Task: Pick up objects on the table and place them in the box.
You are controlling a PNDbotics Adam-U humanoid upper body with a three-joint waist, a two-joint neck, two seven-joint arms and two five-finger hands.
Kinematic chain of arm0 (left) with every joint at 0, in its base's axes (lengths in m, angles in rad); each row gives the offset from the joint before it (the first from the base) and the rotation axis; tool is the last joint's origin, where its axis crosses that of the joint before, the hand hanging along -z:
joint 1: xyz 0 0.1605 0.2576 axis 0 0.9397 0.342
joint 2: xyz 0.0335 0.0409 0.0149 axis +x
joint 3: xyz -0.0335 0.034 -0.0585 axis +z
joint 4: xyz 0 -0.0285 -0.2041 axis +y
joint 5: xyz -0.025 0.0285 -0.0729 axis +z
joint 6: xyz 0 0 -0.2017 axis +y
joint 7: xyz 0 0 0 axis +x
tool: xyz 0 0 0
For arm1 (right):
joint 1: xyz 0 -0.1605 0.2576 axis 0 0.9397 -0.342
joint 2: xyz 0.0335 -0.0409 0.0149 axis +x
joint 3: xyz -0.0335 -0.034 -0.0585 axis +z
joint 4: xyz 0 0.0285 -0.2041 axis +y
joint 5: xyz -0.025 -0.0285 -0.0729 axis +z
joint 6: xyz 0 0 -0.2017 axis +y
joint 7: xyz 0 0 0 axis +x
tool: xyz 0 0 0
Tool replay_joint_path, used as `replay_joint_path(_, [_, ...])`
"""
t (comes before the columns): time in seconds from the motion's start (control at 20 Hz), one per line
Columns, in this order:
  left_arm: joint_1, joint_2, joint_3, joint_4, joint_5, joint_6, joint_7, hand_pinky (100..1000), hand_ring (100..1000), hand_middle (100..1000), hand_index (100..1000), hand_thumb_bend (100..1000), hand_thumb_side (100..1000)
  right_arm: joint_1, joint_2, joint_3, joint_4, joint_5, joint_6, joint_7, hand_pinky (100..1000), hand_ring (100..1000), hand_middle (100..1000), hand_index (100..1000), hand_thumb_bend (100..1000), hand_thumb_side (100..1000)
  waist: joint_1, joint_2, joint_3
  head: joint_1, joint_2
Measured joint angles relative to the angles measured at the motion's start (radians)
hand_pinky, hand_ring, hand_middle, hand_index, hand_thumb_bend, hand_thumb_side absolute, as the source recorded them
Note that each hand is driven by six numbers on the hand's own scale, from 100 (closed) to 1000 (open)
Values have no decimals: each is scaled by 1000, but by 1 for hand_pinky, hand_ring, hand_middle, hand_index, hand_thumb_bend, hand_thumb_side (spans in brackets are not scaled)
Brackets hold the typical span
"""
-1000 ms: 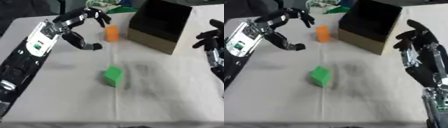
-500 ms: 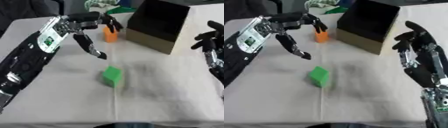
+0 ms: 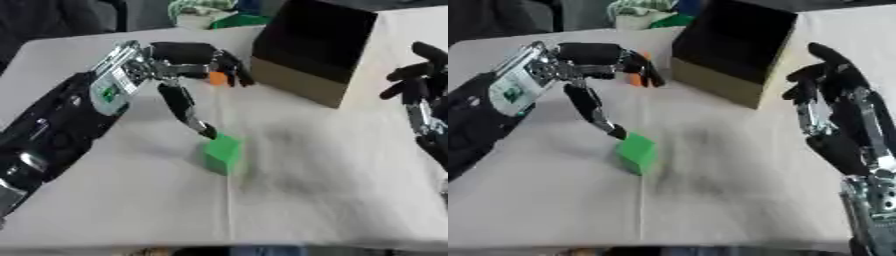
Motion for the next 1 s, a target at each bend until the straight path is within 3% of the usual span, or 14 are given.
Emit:
replay_joint_path(0.4, [22, 15, -60, -4, -56, 0, 0, 776, 697, 733, 910, 651, 395, 0, -2, 0, 0, 0, 0, 3, 906, 544, 602, 919, 100, 514, 0, -1, 1, -1, 0])
replay_joint_path(1.0, [53, 15, -91, 16, -132, 0, 0, 749, 663, 699, 898, 640, 429, 0, -7, 0, 0, 0, -3, 6, 906, 544, 602, 919, 100, 513, 0, -1, 0, -5, 0])
